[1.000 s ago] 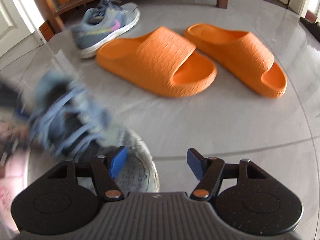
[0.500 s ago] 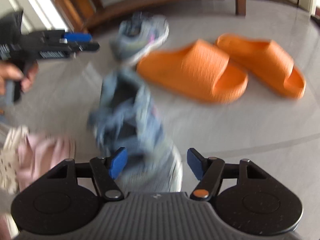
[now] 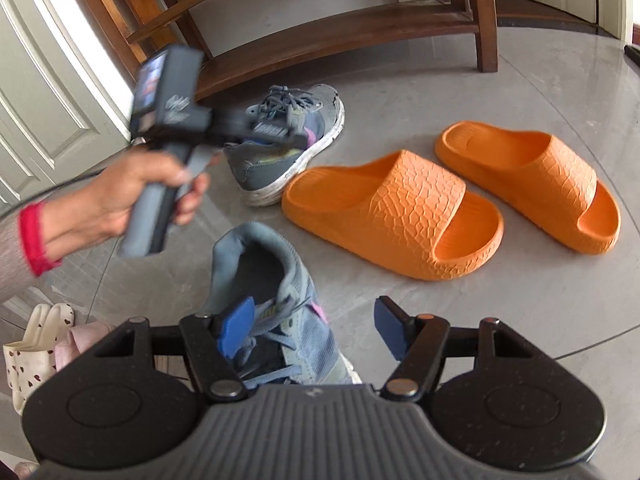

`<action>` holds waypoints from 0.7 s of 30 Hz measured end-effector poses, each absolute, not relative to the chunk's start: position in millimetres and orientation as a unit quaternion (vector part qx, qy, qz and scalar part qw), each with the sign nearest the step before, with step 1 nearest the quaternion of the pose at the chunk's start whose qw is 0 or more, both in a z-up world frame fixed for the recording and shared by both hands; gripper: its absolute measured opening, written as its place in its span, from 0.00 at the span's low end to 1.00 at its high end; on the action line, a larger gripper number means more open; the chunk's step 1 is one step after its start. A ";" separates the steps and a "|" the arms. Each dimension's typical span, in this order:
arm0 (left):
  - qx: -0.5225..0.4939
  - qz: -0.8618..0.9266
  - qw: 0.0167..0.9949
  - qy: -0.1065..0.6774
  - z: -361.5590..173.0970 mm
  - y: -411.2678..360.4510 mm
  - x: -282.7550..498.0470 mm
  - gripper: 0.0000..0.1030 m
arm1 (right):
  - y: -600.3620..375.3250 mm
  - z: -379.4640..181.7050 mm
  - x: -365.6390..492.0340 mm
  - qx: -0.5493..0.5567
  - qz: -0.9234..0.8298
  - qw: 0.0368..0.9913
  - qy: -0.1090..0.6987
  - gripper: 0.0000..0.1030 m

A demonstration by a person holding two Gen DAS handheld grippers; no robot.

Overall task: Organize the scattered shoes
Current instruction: 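Grasp the second grey sneaker by its laces with the left tool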

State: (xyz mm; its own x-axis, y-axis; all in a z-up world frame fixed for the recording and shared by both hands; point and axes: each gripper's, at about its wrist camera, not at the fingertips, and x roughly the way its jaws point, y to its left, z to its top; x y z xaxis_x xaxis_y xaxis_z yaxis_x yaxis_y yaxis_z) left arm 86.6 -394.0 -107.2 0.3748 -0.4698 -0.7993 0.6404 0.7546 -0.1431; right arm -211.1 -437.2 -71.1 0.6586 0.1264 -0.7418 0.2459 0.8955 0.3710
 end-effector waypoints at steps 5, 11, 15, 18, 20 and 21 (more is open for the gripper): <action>0.089 -0.334 0.848 0.402 -113.2 -389.2 81.8 0.13 | -442.4 -75.6 -218.6 0.253 -0.040 0.879 0.403 0.68; 0.103 -0.420 0.841 0.325 -94.2 -359.0 48.3 0.13 | -444.9 -71.6 -224.6 0.246 -0.074 0.886 0.386 0.68; 0.092 -0.469 0.823 0.307 -65.7 -328.0 34.9 0.13 | -446.1 -71.1 -217.8 0.235 -0.094 0.889 0.381 0.68; 0.101 -0.499 0.809 0.294 -36.3 -303.0 25.8 0.14 | -445.4 -69.6 -212.2 0.229 -0.109 0.893 0.372 0.68; 0.125 -0.520 0.798 0.277 -21.0 -287.7 16.6 0.14 | -446.6 -69.4 -209.6 0.235 -0.118 0.893 0.365 0.68; 0.144 -0.535 0.789 0.265 -14.1 -280.8 9.7 0.14 | -447.3 -69.1 -209.2 0.237 -0.122 0.893 0.362 0.68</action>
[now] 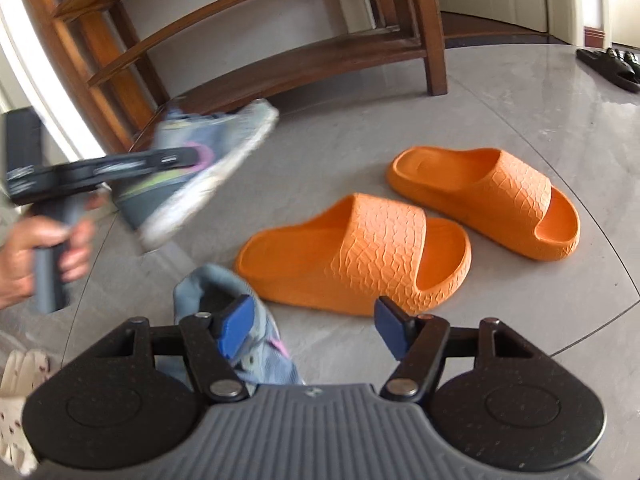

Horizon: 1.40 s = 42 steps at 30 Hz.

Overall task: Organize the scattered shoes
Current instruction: 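Grasp the second grey sneaker by its laces with the left tool, then carry the sneaker beside its mate and open the left tool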

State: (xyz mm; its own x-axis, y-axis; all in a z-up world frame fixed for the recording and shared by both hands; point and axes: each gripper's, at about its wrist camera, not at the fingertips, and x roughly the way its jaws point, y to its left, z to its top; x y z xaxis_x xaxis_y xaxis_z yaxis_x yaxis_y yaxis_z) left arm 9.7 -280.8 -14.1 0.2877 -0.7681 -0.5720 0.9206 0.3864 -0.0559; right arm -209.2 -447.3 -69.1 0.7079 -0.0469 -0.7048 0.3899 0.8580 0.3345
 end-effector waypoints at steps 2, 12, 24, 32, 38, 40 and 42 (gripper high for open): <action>0.197 -0.576 0.758 0.235 3.2 -257.7 -14.0 0.13 | -447.7 -67.4 -208.9 0.230 -0.138 0.895 0.357 0.68; 0.318 -0.709 0.605 0.173 14.3 -186.2 -121.1 0.14 | -452.4 -52.3 -219.6 0.226 -0.182 0.898 0.330 0.68; 0.536 -0.747 0.392 0.030 -65.4 -185.1 -198.2 0.17 | -432.2 -48.1 -221.3 0.228 -0.123 0.908 0.331 0.68; 0.668 -0.643 0.373 -0.041 -106.0 -208.3 -170.4 0.38 | -394.4 -51.8 -216.1 0.179 -0.023 0.916 0.359 0.68; 0.678 -0.593 0.432 -0.042 -101.3 -200.5 -143.0 0.47 | -385.9 -49.8 -211.4 0.148 -0.011 0.921 0.360 0.68; 0.663 -0.596 0.452 -0.018 -95.0 -201.6 -136.6 0.48 | -390.7 -52.0 -210.2 0.156 -0.019 0.919 0.361 0.68; 0.637 -0.601 0.482 0.012 -87.7 -204.5 -129.5 0.48 | -396.2 -56.1 -210.0 0.167 -0.028 0.916 0.364 0.68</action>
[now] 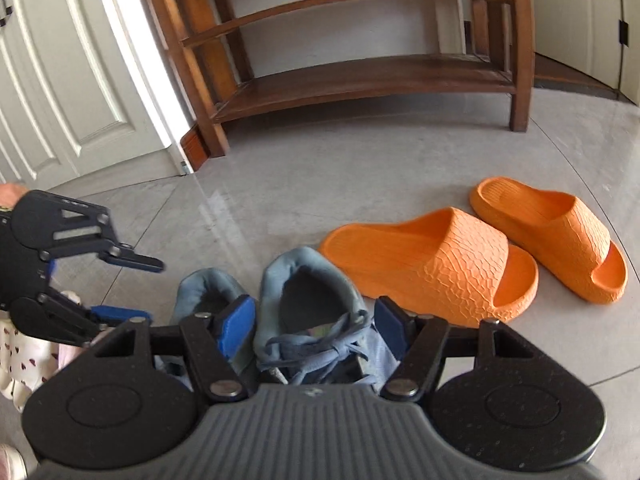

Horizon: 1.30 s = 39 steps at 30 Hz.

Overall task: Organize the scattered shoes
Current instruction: 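Carry the sneaker beside its mate and open the left tool, then lower the left tool onto an orange slide and close on its strap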

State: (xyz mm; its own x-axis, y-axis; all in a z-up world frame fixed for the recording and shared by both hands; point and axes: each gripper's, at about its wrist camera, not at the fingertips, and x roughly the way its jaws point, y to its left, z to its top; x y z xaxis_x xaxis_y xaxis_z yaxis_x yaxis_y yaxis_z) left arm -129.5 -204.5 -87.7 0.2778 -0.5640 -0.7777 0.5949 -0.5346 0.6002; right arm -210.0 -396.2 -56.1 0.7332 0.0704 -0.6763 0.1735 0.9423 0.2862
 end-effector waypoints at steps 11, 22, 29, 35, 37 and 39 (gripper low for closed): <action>0.453 -0.600 0.630 0.193 -47.5 -230.1 -79.3 0.52 | -460.0 -101.3 -203.9 0.339 -0.087 0.868 0.352 0.69; 0.236 -0.541 0.712 0.381 -47.4 -262.4 -16.6 0.53 | -438.9 -124.0 -192.3 0.353 -0.077 0.842 0.401 0.70; 0.208 -0.563 0.697 0.393 -52.3 -278.7 -21.6 0.54 | -397.6 -128.0 -207.5 0.314 -0.053 0.832 0.455 0.72; 0.164 -0.570 0.686 0.422 -58.5 -291.7 -17.1 0.55 | -400.7 -121.7 -215.6 0.305 -0.058 0.838 0.450 0.71; 0.147 -0.571 0.686 0.426 -58.9 -299.4 -16.4 0.55 | -410.8 -113.9 -221.2 0.302 -0.071 0.845 0.435 0.71; 0.138 -0.573 0.690 0.419 -58.9 -317.1 -20.6 0.55 | -420.5 -106.4 -226.1 0.298 -0.084 0.853 0.421 0.71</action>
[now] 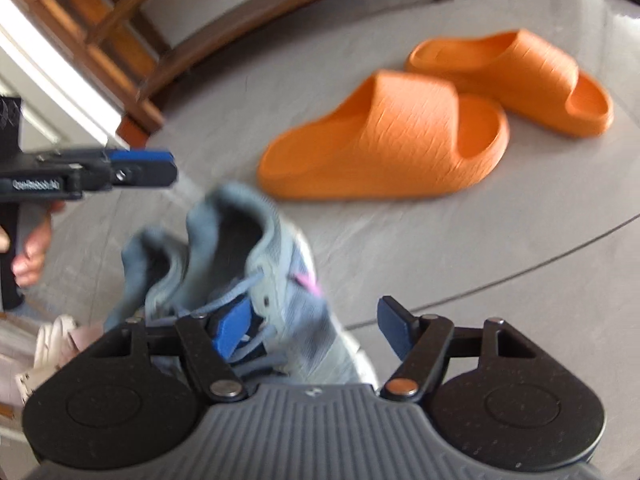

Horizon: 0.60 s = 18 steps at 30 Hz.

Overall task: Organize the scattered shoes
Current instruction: 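Lower the left tool onto an orange slide and close on its strap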

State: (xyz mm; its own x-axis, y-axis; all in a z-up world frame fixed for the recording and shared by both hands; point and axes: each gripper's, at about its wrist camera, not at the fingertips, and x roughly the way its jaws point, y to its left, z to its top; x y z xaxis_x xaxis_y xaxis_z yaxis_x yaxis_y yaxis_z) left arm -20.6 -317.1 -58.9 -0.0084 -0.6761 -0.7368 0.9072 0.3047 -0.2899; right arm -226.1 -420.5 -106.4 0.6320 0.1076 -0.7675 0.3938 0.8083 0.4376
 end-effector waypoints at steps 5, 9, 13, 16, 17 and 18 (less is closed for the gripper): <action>0.130 -0.579 0.687 0.419 -62.7 -365.5 -41.3 0.53 | -435.8 -92.1 -231.2 0.260 -0.110 0.873 0.399 0.71; 0.133 -0.570 0.677 0.445 -74.5 -403.3 -51.6 0.53 | -453.7 -89.4 -241.7 0.234 -0.150 0.877 0.391 0.71; 0.140 -0.546 0.676 0.474 -91.6 -434.4 -47.8 0.52 | -477.5 -91.0 -256.9 0.249 -0.176 0.873 0.381 0.71; 0.141 -0.526 0.675 0.498 -105.3 -451.1 -39.2 0.51 | -490.1 -93.3 -265.1 0.264 -0.187 0.869 0.373 0.71; 0.135 -0.517 0.676 0.509 -112.0 -457.5 -34.4 0.46 | -492.6 -94.1 -266.6 0.268 -0.189 0.869 0.371 0.71; 0.130 -0.513 0.673 0.516 -116.6 -460.5 -31.9 0.41 | -494.7 -94.7 -268.0 0.272 -0.190 0.868 0.369 0.71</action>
State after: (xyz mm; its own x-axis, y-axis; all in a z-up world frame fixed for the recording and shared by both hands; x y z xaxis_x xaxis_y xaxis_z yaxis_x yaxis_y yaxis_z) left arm -31.9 -460.5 -116.6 -0.0595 -0.5568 -0.8285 0.8256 0.4392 -0.3544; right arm -268.0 -494.7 -94.7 0.6557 -0.1285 -0.7440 0.5300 0.7801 0.3323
